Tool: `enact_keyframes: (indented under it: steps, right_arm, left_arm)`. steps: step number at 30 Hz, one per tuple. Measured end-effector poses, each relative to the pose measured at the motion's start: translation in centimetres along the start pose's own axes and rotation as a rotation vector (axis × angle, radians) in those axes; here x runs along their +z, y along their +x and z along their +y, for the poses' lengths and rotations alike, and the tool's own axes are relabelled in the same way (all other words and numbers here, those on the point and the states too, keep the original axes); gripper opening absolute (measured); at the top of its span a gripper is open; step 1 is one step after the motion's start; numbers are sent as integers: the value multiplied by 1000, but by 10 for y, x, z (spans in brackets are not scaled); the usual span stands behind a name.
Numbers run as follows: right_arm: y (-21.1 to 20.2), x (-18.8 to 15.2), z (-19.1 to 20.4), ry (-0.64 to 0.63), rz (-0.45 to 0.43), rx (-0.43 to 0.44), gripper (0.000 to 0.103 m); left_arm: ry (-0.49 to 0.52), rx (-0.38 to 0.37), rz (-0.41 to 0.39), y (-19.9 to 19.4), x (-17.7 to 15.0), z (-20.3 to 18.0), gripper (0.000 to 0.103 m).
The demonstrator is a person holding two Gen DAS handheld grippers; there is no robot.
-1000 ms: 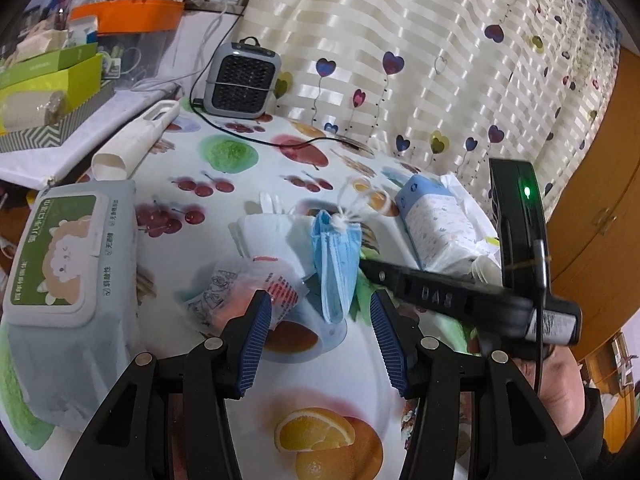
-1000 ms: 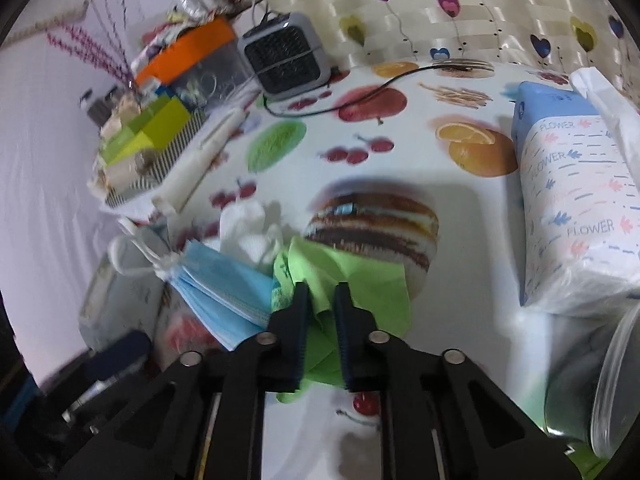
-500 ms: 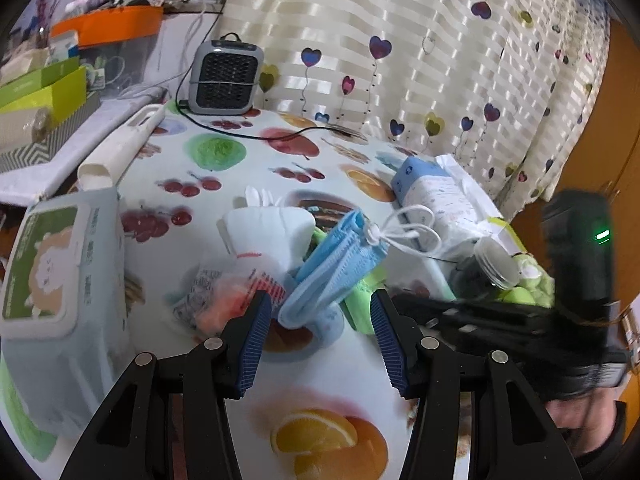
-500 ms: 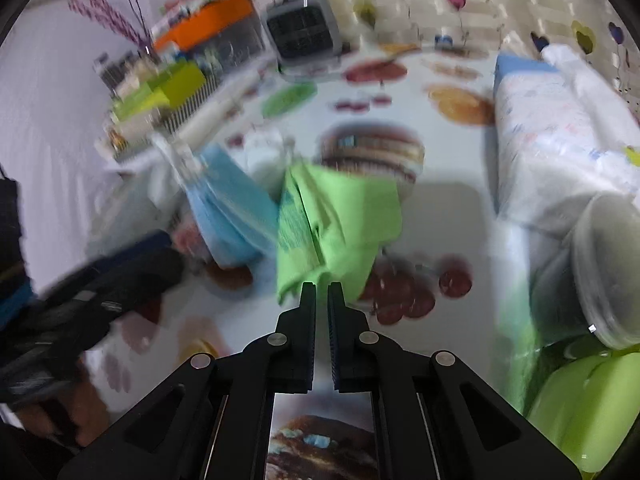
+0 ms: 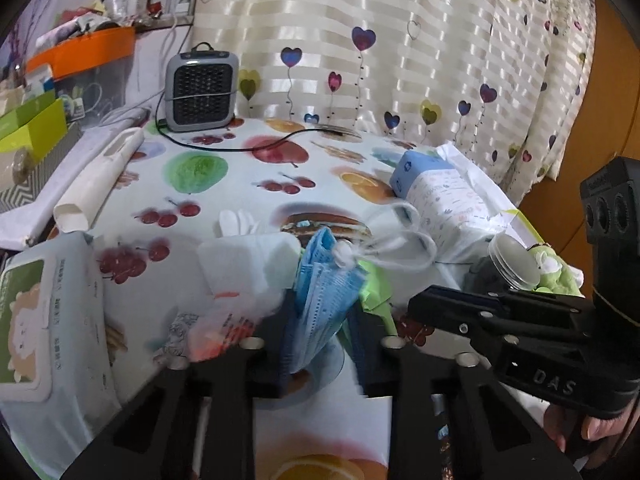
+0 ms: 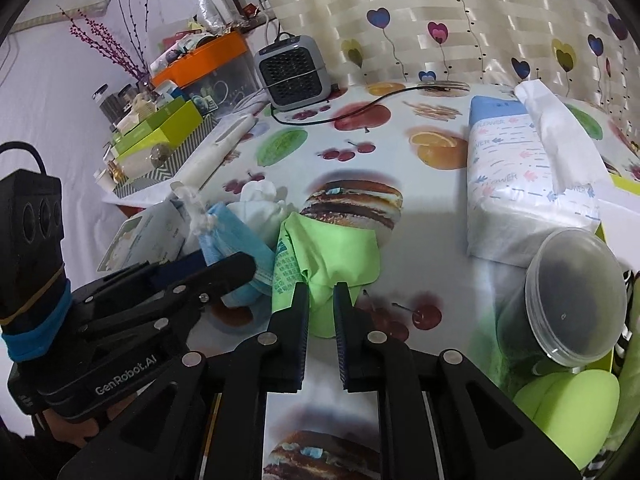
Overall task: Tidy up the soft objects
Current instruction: 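Grasp the green cloth with the right gripper while the left grasps the blue face mask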
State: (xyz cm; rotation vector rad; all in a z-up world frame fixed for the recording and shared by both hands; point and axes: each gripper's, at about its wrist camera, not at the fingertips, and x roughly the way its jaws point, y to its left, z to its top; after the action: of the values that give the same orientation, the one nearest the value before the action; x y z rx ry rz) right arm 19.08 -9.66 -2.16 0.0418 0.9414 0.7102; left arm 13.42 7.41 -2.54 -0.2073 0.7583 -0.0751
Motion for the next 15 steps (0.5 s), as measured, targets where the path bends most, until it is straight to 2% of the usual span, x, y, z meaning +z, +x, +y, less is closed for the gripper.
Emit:
enact_keyframes:
  steps: [2,4,6,7,11,15]
  right_arm:
    - [1,0,1,-11,-3,-2,13]
    - [3,1,5,-33,-6,-4,20]
    - [6,3,9,-55,-10,-2,48]
    - [8,5,10,-62,-10,4,52]
    - [22,11,20,-107,8,10,53]
    - [40,14,23,-143,32,-38,53]
  left_arm:
    - [-14,-12,-20,-10,-1,3,17]
    - [-25,-22,-37,-19,-2,4,16]
    - [-31,-32,-55,-30,-2,6,16]
    - [-33,-34,-61,-35,-3,7,16]
    - [-57,-29,-76,-48,-5,13,16]
    - [-75,-21,-82,-55,-8,20,16]
